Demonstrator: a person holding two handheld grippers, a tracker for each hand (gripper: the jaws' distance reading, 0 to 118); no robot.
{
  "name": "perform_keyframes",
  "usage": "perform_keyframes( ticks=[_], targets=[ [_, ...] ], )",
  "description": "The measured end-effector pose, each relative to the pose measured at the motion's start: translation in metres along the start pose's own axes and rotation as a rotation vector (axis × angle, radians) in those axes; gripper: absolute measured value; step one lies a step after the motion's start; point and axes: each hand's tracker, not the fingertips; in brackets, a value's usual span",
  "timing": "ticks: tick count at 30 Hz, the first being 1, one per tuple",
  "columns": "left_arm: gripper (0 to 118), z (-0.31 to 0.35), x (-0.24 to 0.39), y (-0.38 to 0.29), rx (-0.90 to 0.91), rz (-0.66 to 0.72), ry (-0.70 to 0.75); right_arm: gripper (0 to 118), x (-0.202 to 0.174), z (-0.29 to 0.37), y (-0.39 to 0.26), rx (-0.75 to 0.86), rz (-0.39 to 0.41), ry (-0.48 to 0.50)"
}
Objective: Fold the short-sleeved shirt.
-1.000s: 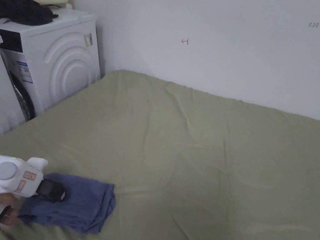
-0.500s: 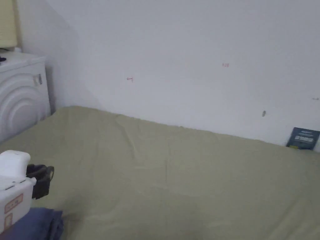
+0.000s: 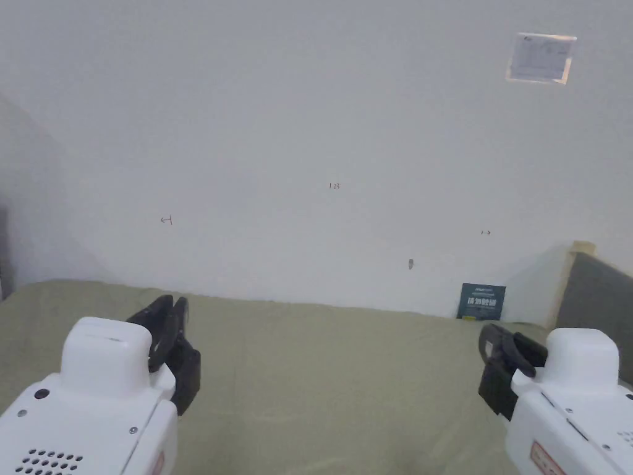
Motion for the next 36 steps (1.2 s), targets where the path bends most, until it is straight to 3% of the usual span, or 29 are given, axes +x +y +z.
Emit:
perform_keyframes(
  ticks=[3, 7, 11, 13, 14, 15, 18, 20, 21, 25, 32, 36],
  targets=[
    [9, -0.011, 0.005, -0.009, -0.091, -0.024, -0.014, 1, -0.001, 0.0, -0.018, -0.05, 0.05, -0.041],
    [10, -0.025, -0.001, -0.018, -0.169, 0.032, -0.022, 1, 0.007, -0.002, -0.028, -0.071, -0.005, -0.046],
    [13, -0.033, -0.003, -0.022, -0.159, 0.016, -0.022, 1, 0.009, -0.003, -0.029, -0.072, -0.001, -0.047],
    [39, -0.037, 0.0, -0.019, -0.163, 0.004, -0.018, 7, 0.008, -0.006, -0.029, -0.076, 0.003, -0.042],
    [61, -0.038, 0.0, -0.018, -0.156, 0.0, -0.017, 16, 0.008, -0.007, -0.029, -0.08, 0.005, -0.027],
    [81, -0.038, 0.0, -0.016, -0.155, 0.0, -0.021, 35, 0.008, -0.008, -0.029, -0.083, 0.006, -0.015],
    [88, -0.038, 0.0, -0.014, -0.151, 0.003, -0.029, 98, 0.003, -0.011, -0.029, -0.086, 0.019, -0.012],
    [99, -0.037, 0.001, -0.012, -0.151, -0.002, -0.022, 118, 0.001, -0.012, -0.028, -0.087, 0.025, -0.013],
    [107, -0.037, 0.0, -0.011, -0.154, -0.004, -0.02, 118, 0.001, -0.012, -0.028, -0.085, 0.026, -0.014],
    [117, -0.036, -0.005, -0.011, -0.15, 0.02, -0.009, 118, 0.0, -0.015, -0.021, -0.091, -0.052, -0.044],
    [118, -0.036, -0.008, -0.011, -0.146, 0.048, -0.004, 118, -0.002, -0.024, -0.005, -0.206, -0.146, -0.066],
    [118, -0.038, -0.004, -0.013, -0.164, 0.036, -0.015, 118, -0.003, -0.025, -0.005, -0.191, -0.178, -0.073]
  ],
)
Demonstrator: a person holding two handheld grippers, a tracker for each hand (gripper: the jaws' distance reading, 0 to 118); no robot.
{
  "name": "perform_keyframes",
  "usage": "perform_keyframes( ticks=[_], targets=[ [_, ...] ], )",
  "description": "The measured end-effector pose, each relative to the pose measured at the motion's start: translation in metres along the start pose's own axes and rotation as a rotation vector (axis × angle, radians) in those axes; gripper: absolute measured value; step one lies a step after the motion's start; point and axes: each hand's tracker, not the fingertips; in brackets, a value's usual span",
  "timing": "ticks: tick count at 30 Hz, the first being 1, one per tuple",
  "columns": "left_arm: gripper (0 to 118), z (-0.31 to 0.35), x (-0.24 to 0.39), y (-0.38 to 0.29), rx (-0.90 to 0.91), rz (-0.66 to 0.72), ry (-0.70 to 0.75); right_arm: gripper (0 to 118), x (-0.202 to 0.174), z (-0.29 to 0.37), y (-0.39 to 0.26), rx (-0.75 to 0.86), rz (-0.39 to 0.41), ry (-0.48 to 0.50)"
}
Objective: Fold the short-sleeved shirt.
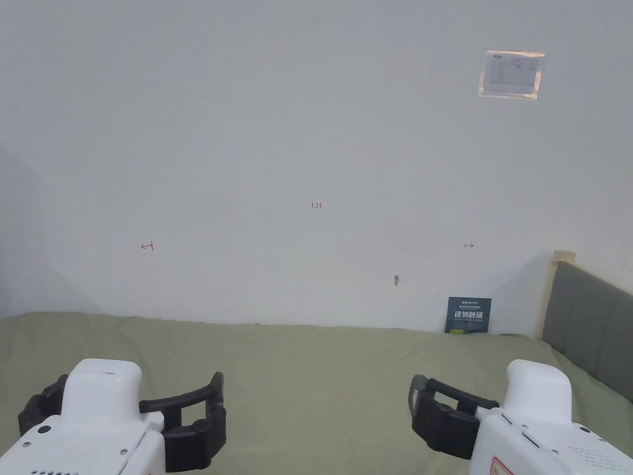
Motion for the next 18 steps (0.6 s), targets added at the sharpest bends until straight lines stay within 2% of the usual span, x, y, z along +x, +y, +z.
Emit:
perform_keyframes(
  ticks=[3, 6, 8, 9, 10, 13, 16, 18],
  targets=[
    [118, -0.001, 0.003, -0.003, -0.001, -0.004, 0.0, 118, -0.006, -0.002, 0.003, -0.026, 0.006, -0.033],
    [118, -0.003, 0.003, -0.003, -0.006, 0.001, -0.005, 118, -0.012, -0.001, 0.0, -0.003, 0.066, -0.062],
    [118, -0.004, 0.003, -0.003, -0.007, 0.004, -0.006, 118, -0.01, -0.002, -0.002, -0.003, 0.038, -0.041],
    [118, -0.004, 0.003, -0.004, -0.005, 0.005, -0.004, 118, -0.005, -0.004, 0.0, -0.054, -0.016, 0.024],
    [118, -0.004, 0.004, -0.003, -0.004, 0.007, -0.004, 118, -0.002, -0.006, 0.0, -0.059, -0.045, 0.049],
    [118, -0.004, 0.005, -0.003, -0.002, 0.004, -0.01, 118, -0.004, -0.004, 0.001, -0.006, 0.003, -0.021],
    [118, -0.004, 0.006, -0.003, 0.001, -0.005, -0.004, 118, -0.003, -0.001, 0.001, -0.012, -0.004, -0.011],
    [118, -0.003, 0.006, -0.003, 0.005, -0.001, -0.008, 118, -0.003, -0.005, 0.0, -0.019, 0.033, -0.015]
  ],
)
